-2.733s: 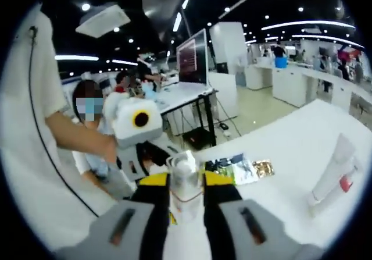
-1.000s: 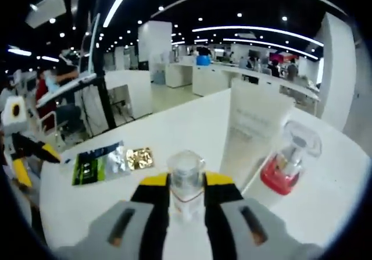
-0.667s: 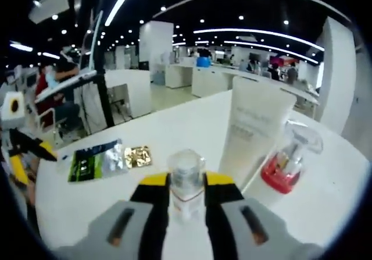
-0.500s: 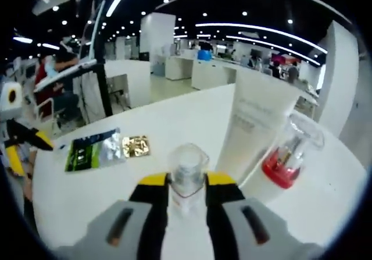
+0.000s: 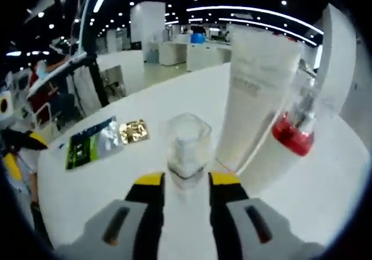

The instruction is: Arrange the skincare products in the storage area until every visible bottle or jar stands upright without overlapping.

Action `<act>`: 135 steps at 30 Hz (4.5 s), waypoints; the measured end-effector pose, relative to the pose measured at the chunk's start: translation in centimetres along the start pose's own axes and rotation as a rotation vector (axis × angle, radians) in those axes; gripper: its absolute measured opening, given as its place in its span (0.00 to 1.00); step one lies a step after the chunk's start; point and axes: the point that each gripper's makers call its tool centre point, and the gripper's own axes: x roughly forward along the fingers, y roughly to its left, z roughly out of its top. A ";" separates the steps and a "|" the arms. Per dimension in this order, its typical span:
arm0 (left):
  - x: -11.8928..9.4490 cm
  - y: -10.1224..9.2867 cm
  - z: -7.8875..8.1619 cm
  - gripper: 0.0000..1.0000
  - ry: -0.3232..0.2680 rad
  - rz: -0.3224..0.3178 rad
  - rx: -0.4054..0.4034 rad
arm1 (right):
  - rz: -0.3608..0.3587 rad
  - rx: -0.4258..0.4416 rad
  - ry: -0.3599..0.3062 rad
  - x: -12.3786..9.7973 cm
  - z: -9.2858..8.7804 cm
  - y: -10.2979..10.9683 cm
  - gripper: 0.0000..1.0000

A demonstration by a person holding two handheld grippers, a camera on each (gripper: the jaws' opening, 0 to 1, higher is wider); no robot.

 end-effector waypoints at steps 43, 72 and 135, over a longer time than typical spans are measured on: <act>0.5 1.6 -1.1 0.49 0.041 -0.007 -0.020 | -0.276 0.254 -0.024 1.8 -0.4 -1.7 0.20; -0.6 1.7 -2.0 0.49 0.063 0.026 -0.020 | -0.479 0.468 -0.086 2.4 -0.2 -4.1 0.20; -1.8 1.6 -2.2 0.49 0.055 0.059 0.008 | -0.419 0.387 -0.034 0.1 -2.5 -4.0 0.26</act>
